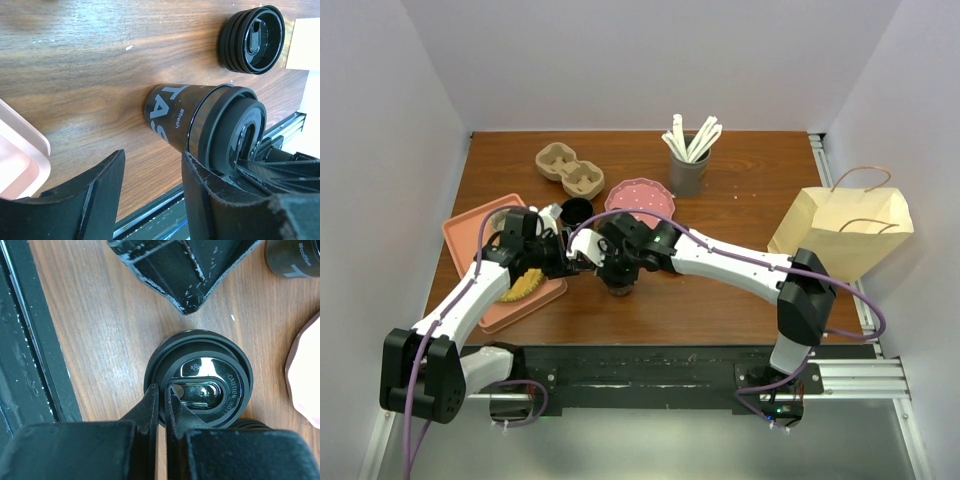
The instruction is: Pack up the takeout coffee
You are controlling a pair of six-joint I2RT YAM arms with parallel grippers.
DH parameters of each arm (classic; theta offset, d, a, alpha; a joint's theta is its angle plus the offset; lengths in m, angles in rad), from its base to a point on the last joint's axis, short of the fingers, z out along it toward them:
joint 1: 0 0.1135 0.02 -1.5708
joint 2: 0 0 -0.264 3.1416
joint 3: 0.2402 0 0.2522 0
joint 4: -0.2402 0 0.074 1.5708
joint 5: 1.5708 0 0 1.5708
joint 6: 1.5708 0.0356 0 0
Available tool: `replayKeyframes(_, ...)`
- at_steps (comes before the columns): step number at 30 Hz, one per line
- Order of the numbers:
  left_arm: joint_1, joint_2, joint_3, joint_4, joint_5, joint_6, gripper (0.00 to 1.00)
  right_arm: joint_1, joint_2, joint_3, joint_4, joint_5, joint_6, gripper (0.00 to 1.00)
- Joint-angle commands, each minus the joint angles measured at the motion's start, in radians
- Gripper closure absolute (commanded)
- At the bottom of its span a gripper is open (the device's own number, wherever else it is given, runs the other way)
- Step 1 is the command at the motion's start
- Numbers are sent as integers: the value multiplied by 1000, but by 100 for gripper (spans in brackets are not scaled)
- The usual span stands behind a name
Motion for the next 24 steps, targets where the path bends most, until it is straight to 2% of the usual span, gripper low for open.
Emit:
replayKeyframes(1, 7, 1, 26, 29, 26, 12, 46, -8, 9, 32, -10, -2, 4, 100)
replayKeyframes(16, 7, 0, 14, 49, 43, 1, 46, -10, 43, 32, -12, -35, 21, 100)
replayKeyframes(21, 7, 7, -3, 102, 75, -2, 46, -10, 43, 32, -13, -14, 30, 100)
replayKeyframes(24, 7, 18, -3, 122, 89, -9, 46, -13, 37, 34, -9, 1, 36, 89)
